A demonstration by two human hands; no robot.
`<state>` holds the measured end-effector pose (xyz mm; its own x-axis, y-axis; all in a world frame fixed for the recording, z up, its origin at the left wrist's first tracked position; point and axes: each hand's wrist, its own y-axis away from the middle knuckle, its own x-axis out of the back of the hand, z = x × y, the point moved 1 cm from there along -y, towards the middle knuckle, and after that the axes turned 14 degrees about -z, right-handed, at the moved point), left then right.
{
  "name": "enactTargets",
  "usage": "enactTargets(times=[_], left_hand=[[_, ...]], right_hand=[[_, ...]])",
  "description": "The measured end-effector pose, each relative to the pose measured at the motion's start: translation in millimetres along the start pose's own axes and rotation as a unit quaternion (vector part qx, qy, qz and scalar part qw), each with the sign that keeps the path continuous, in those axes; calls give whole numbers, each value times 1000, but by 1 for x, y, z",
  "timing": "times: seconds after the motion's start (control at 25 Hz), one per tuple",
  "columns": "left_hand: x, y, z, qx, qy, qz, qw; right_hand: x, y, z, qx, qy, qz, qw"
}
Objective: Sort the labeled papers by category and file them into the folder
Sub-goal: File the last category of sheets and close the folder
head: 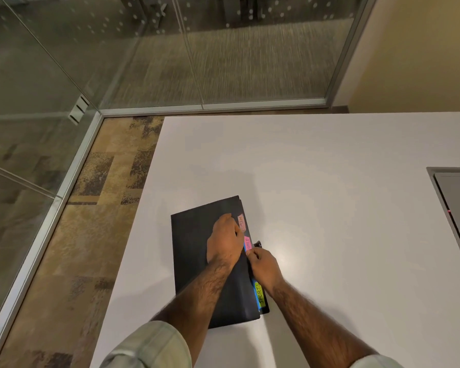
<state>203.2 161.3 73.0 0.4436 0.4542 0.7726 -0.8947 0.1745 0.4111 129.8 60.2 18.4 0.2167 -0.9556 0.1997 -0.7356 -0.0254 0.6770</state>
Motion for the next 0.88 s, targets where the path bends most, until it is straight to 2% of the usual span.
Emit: enactTargets(times=[0.16, 0.32, 0.44, 0.56, 0.68, 0.88], left_hand=[[-6, 9, -30, -51, 23, -36, 998], [-13, 47, -98, 29, 10, -19, 999], [-23, 77, -144, 102, -52, -54, 992], [-30, 88, -159, 112, -62, -92, 988], [-32, 78, -160, 91, -91, -82, 988], [-44, 65, -171, 59, -174, -34, 982]], right_hand=[[5, 4, 15, -4, 11, -6, 1000], [0, 15, 23, -18, 18, -10, 1000], [-10, 23, 24, -23, 24, -1, 999], [-22, 31, 22, -12, 11, -13, 1000], [-29, 37, 24, 0, 4, -30, 1000], [-19, 57, 35, 0, 70, 66, 995]])
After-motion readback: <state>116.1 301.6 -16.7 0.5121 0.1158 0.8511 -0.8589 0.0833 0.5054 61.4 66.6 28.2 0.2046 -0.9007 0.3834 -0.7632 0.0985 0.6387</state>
